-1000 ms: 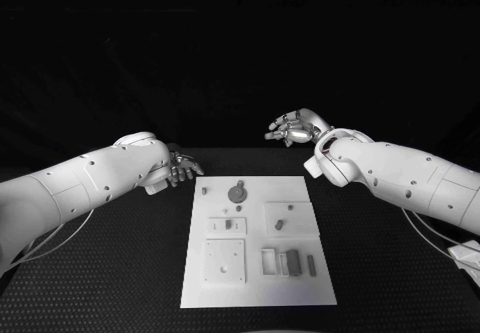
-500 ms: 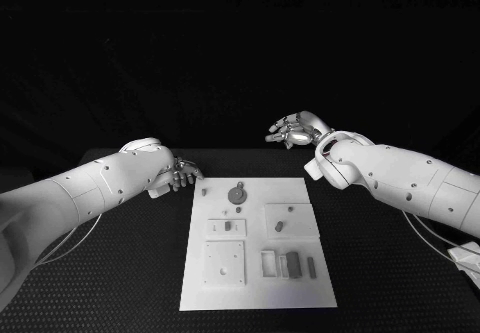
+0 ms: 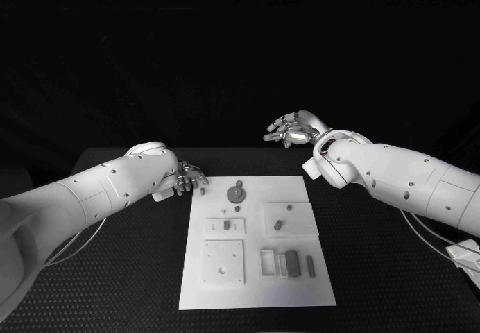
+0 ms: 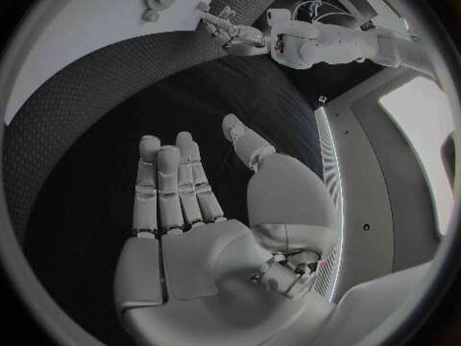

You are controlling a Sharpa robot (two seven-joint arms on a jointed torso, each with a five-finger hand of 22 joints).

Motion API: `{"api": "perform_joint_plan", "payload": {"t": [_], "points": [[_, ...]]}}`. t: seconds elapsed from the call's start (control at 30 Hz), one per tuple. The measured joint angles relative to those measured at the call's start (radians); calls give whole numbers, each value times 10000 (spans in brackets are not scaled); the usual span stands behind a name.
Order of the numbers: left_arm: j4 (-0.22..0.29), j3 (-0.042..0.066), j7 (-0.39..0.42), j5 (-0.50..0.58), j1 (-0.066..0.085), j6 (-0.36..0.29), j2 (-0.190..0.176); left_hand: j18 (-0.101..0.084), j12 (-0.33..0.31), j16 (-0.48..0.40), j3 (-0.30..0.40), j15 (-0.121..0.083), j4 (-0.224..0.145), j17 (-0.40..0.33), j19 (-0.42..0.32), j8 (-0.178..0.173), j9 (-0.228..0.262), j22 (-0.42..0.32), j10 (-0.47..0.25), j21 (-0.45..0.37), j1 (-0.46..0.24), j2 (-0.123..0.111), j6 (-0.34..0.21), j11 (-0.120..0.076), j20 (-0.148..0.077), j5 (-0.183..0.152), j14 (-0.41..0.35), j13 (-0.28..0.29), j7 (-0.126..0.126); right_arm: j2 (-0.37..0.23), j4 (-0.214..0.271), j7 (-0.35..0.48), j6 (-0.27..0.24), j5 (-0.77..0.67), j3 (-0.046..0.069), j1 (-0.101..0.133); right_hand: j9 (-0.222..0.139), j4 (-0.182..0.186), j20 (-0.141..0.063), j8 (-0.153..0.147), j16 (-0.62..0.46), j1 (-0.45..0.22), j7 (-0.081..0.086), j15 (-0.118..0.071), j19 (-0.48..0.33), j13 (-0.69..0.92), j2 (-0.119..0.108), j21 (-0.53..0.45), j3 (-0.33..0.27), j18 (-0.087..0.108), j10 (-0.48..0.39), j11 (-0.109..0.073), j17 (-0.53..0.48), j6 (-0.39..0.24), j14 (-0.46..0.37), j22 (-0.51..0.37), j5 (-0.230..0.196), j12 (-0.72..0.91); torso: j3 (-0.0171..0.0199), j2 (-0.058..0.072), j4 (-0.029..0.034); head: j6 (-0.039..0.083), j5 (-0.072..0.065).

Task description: Assemble the parts on the task board

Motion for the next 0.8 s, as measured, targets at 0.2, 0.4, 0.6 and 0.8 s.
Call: {"api": "perform_joint_plan", "payload": {"t": [0.2, 0.4, 0.6, 0.8], "points": [[20, -1, 24, -63, -3, 84, 43, -1, 0, 0, 28, 18, 29, 0, 92, 0, -1, 0, 52, 0, 0, 0, 129, -51, -18, 0, 18, -7, -71, 21, -7, -2, 1, 0, 0, 0, 0, 0, 0, 0, 0, 0, -5, 0, 0, -9, 0, 0, 0, 0, 0, 0, 0, 4, 0, 0, 0, 0, 6, -8, 8, -16, -11], [-6, -19, 38, -142, -52, 147, 76, -1, 0, 0, 29, 18, 29, 1, 92, 0, -1, 1, 77, 0, 0, 0, 129, -26, -18, 0, 19, -16, -72, 31, -13, -3, 1, 0, 0, 0, 1, 0, 0, 0, 0, 0, -15, 0, 0, -19, 0, 0, 0, 0, 0, 0, 0, 13, -1, 0, 0, 0, 6, -16, 13, -23, -9], [-19, -33, 43, -172, -105, 210, 130, -2, 0, 0, 28, -20, 29, -10, 92, 0, -1, 2, 113, 0, 0, 0, 207, -62, -18, 0, 56, -26, -115, 38, -22, -4, 2, 0, 0, 0, 1, 0, 0, 0, 0, 0, -11, 0, 0, -19, 0, 0, 0, 1, 0, 0, 1, 20, -1, 0, 0, 0, 2, -17, 12, -26, -15], [-79, -37, 46, -190, -123, 278, 169, -2, 0, 1, 56, -20, 1, -20, 127, 0, 0, 19, 113, -40, 119, 118, 260, -63, 17, 0, 56, -35, -134, 38, -22, -6, 2, 0, 0, 0, 2, 0, 0, 0, 0, 0, 2, 0, 0, -28, 0, 0, 0, 1, 0, 0, 1, 40, 0, 0, 0, 0, 0, -12, 9, -33, -30]]}}
